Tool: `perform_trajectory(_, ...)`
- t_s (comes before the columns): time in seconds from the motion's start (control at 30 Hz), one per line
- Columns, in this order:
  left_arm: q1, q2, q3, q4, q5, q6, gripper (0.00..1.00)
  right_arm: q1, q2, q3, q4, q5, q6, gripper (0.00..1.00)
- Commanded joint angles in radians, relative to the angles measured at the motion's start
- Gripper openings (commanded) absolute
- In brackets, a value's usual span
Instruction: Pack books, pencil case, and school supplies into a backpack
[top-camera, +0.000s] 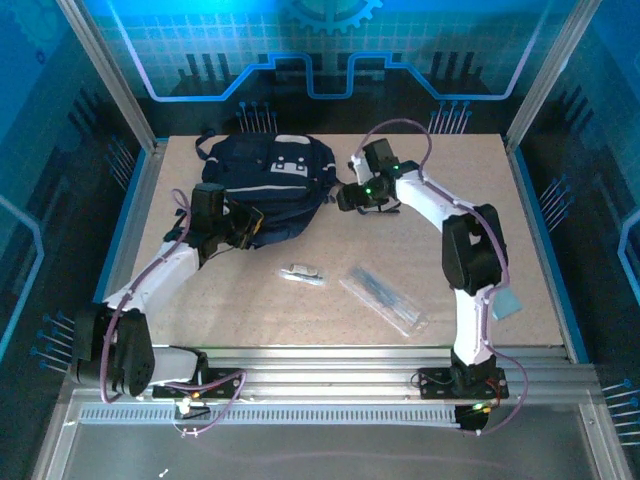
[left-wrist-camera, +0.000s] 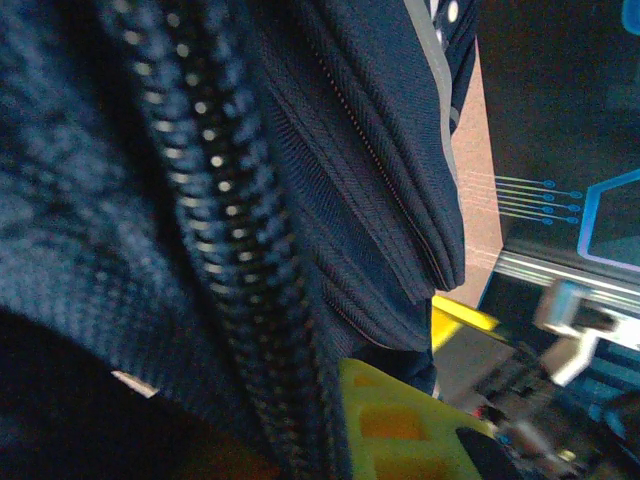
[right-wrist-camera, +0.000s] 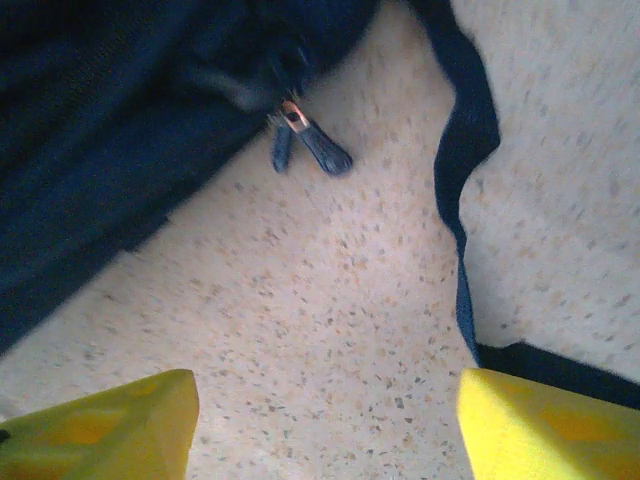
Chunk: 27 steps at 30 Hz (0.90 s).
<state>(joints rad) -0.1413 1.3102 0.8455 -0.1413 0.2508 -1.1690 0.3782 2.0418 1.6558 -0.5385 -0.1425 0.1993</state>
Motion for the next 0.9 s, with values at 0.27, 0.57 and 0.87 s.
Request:
perform_trajectory(0.27,-0.026,-0.113,-0.02,-0.089,0.048,0.188,0.0,-0.012,0.158,0.19,0.109,-0.103,0.244,0.84)
perform_trajectory(0.57,-0.026,-0.155,-0.08,-0.147,0.038,0.212,0.0,-0.005,0.404,0.384,0.094,-0.078,0.394,0.79)
perform_trajectory(0.87,0.012,-0.134,-0.094,-0.142,-0.022,0.256,0.01,-0.025,0.252,0.14,0.265,-0.044,0.433,0.0)
